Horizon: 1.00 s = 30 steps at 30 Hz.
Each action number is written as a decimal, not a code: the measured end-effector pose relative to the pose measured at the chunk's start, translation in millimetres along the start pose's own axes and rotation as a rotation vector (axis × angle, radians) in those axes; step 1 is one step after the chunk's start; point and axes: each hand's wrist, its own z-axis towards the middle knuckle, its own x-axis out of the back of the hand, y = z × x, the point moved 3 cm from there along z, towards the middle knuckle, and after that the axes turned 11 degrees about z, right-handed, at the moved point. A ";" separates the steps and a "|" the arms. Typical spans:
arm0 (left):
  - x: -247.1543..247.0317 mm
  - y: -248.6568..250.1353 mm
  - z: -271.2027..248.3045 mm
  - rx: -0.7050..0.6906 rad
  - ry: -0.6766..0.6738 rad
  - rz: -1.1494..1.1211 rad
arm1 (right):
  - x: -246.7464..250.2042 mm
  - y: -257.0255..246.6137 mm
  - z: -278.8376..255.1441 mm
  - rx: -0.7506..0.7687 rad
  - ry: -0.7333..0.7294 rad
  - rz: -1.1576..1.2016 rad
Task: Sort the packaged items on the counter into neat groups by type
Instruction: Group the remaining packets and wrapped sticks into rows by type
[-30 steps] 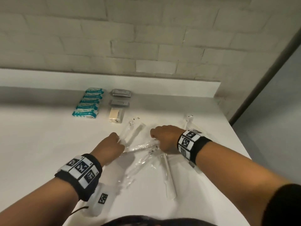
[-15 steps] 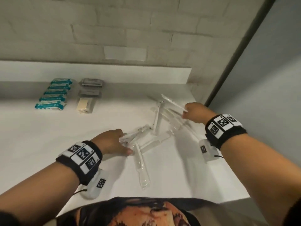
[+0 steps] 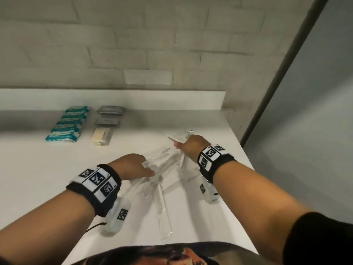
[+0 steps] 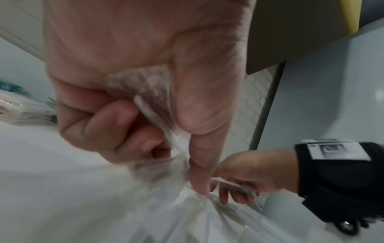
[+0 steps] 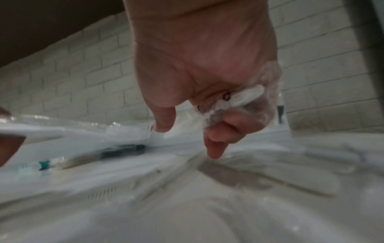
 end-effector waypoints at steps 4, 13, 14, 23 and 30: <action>-11.3 4.0 9.4 -0.033 -0.083 0.061 | -12.6 -11.4 5.9 -0.065 -0.152 -0.183; 27.8 0.0 29.1 -0.104 -0.045 -0.059 | 8.7 -13.6 14.2 -0.098 -0.190 0.156; 40.5 -1.6 35.2 -0.081 0.004 -0.089 | 15.6 -16.0 18.1 -0.089 -0.157 0.239; 99.6 -10.2 141.4 0.108 0.194 -0.478 | 35.8 -46.0 108.7 -0.041 0.003 0.181; 68.4 -47.5 187.9 0.264 0.164 -0.544 | 5.5 -57.3 121.9 0.264 0.025 -0.006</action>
